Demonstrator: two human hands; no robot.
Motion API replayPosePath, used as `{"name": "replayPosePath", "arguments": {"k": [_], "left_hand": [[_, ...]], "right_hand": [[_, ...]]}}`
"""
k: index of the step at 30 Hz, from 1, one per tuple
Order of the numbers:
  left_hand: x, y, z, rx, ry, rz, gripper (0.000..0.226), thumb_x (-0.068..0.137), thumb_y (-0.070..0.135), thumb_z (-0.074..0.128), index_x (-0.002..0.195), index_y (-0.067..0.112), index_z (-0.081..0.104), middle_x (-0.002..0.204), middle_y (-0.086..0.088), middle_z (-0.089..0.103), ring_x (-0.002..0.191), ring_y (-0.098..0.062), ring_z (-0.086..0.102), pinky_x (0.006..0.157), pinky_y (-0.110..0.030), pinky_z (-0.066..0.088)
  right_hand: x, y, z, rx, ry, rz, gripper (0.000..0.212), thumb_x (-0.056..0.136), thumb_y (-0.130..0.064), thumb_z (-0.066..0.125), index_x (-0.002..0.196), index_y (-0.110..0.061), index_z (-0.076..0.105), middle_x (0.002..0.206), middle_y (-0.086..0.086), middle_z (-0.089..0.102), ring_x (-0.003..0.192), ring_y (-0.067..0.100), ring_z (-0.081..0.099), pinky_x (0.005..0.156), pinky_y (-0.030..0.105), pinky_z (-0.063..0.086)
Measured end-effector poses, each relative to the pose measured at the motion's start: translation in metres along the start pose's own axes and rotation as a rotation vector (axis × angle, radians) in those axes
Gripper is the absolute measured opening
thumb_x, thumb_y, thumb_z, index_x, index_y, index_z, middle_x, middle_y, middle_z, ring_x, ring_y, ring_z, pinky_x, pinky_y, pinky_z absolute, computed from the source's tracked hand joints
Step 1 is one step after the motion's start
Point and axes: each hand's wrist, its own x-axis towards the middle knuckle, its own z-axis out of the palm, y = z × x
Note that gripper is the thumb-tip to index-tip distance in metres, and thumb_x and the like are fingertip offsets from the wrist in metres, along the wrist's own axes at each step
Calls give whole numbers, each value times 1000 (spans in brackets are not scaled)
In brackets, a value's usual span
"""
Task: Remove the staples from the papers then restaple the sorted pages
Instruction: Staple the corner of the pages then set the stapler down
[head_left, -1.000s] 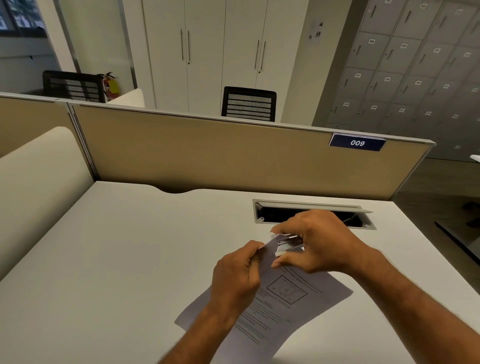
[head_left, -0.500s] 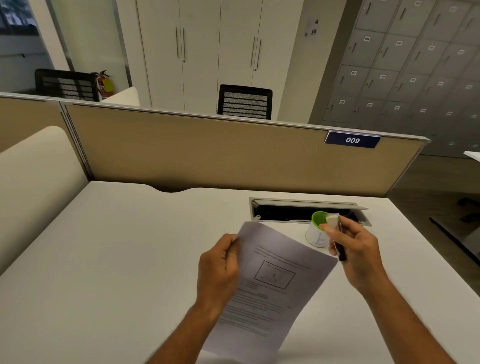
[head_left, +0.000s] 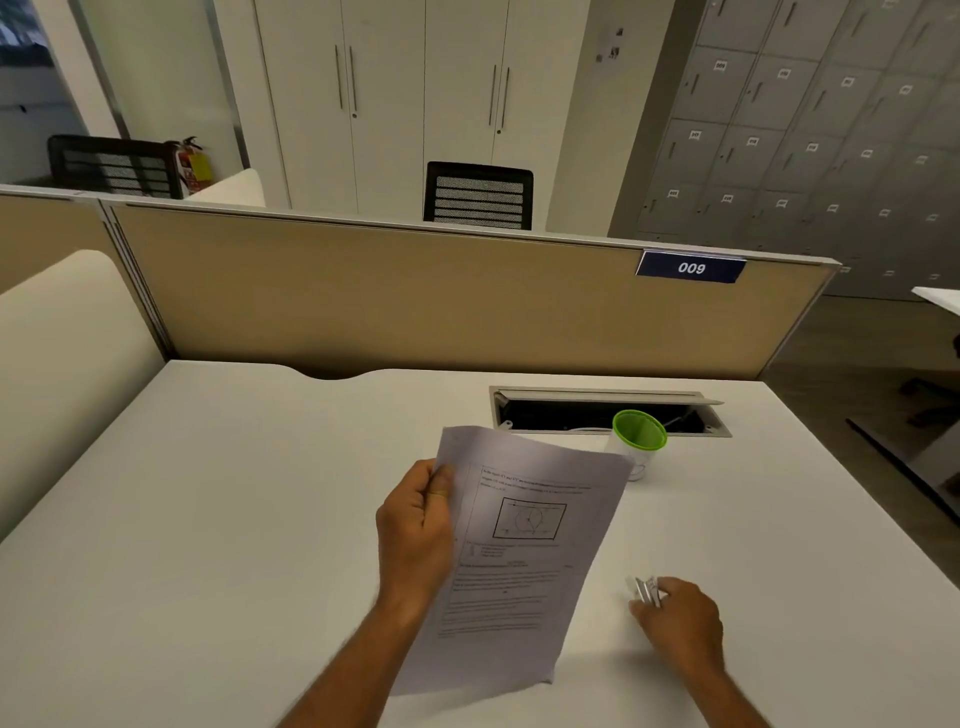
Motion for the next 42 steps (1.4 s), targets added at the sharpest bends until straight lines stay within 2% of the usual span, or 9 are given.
{"name": "replayPosePath", "arguments": {"k": [7, 13, 15, 18, 22, 25, 29, 37, 42], "left_hand": [[-3, 2, -2, -35, 6, -24, 31, 94, 42, 44, 74, 22, 58, 60, 9, 55, 50, -3, 53, 42, -9, 37], [-5, 1, -3, -68, 11, -39, 34, 94, 43, 44, 79, 17, 60, 66, 4, 60, 53, -6, 57, 44, -11, 41], [-5, -1, -3, -72, 6, -68, 33, 97, 40, 45, 80, 16, 61, 70, -1, 62, 56, -9, 59, 46, -12, 43], [-4, -3, -3, -92, -5, -107, 30, 102, 31, 46, 81, 18, 62, 73, -3, 64, 57, -8, 59, 48, -13, 45], [0, -5, -6, -92, 8, -155, 30, 103, 32, 46, 82, 19, 63, 77, -4, 66, 64, -20, 63, 51, -18, 48], [5, -9, -12, -54, 27, -218, 31, 103, 36, 45, 84, 18, 63, 79, -3, 68, 69, -21, 66, 53, -20, 51], [12, -20, -26, -60, -100, -342, 19, 100, 40, 53, 97, 26, 66, 90, 2, 73, 79, -19, 71, 67, -36, 61], [-14, -71, -37, 34, -382, -627, 18, 91, 20, 70, 108, 23, 65, 104, 2, 74, 87, -18, 73, 64, -31, 62], [-30, -100, -40, 131, -338, -743, 12, 86, 1, 70, 97, 7, 66, 93, -10, 75, 79, -24, 74, 60, -35, 63]], "right_hand": [[-6, 4, 14, -79, -32, -34, 38, 67, -46, 73, 58, -12, 60, 57, -4, 63, 56, 18, 61, 49, 26, 40], [-10, -9, 8, -369, 73, -128, 46, 72, -62, 66, 98, -25, 70, 102, 2, 66, 94, 25, 60, 74, 32, 45], [-16, -21, 4, 17, 81, -215, 34, 77, -51, 72, 97, -25, 72, 102, 3, 70, 89, 23, 62, 74, 31, 48], [-27, -45, -5, 776, -323, -218, 34, 87, -50, 57, 100, -23, 74, 109, 8, 72, 88, 25, 66, 76, 33, 51], [-42, -59, -9, 932, -682, -352, 41, 86, -32, 56, 116, -7, 68, 114, 18, 71, 103, 34, 68, 87, 45, 57], [-48, -61, -4, 905, -647, -319, 33, 77, -14, 79, 108, -4, 72, 107, 15, 75, 101, 35, 70, 83, 37, 59], [-51, -63, -1, 940, -577, -203, 20, 79, 4, 70, 95, -7, 76, 99, 13, 77, 91, 33, 73, 75, 35, 61], [-44, -65, 9, 861, -556, -60, 17, 81, 0, 71, 96, -8, 74, 93, 8, 79, 84, 28, 75, 69, 34, 62], [-42, -59, 27, 612, -461, -28, 11, 80, -10, 75, 83, -20, 75, 87, 0, 79, 77, 20, 75, 74, 42, 63]]}}
